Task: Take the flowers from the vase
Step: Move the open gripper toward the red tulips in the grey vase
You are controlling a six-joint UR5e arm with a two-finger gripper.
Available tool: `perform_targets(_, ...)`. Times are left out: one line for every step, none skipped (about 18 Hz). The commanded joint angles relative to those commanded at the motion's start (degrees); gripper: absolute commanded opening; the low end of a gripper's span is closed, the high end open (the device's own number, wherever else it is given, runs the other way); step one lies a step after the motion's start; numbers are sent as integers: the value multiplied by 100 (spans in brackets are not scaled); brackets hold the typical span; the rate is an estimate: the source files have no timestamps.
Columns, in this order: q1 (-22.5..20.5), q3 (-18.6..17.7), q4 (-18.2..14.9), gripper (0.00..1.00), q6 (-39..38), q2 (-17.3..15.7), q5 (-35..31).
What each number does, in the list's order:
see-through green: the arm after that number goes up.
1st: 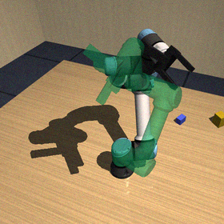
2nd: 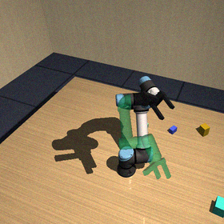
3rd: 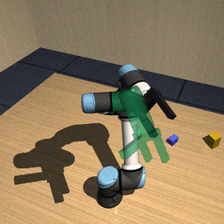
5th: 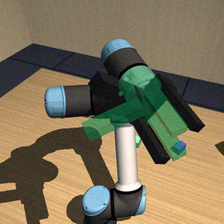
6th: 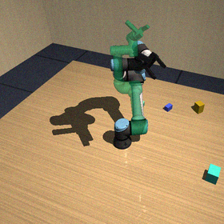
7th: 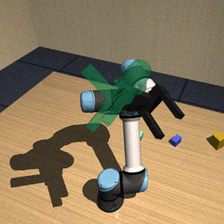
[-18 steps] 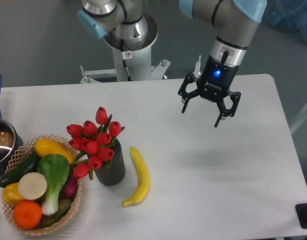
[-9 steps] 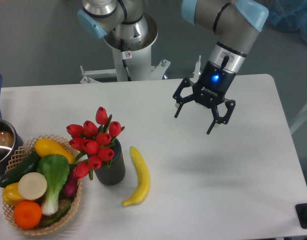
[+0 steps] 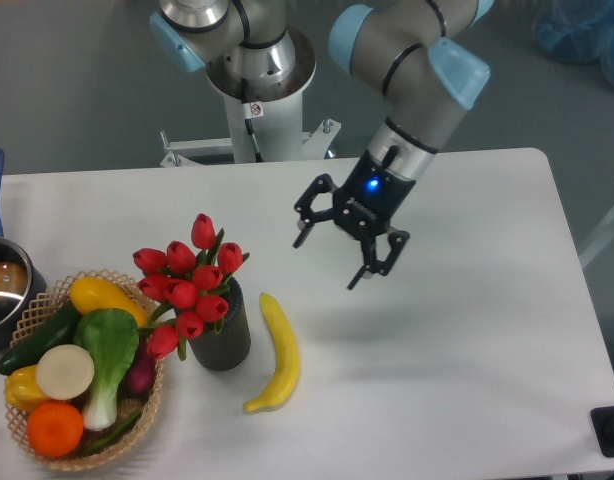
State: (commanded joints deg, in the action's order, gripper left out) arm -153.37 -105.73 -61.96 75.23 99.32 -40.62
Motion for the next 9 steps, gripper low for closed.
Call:
perform_targets(26,-9,0,100,0,0,54)
perform_targets(122,-9,9,100,-9,0,54)
perform_targets(236,-9,9,100,-9,0,54)
perform_targets(316,0,26,100,-9,26,63)
perform_targets(395,0,70,100,-9,87,63)
perform_targets(465,0,131,100,-9,114,72)
perform_targets(527,0,193,100,0,149,89)
perform_targets(571,9,298,100,0,236,168)
perform_targets(589,0,438,100,0,272,229)
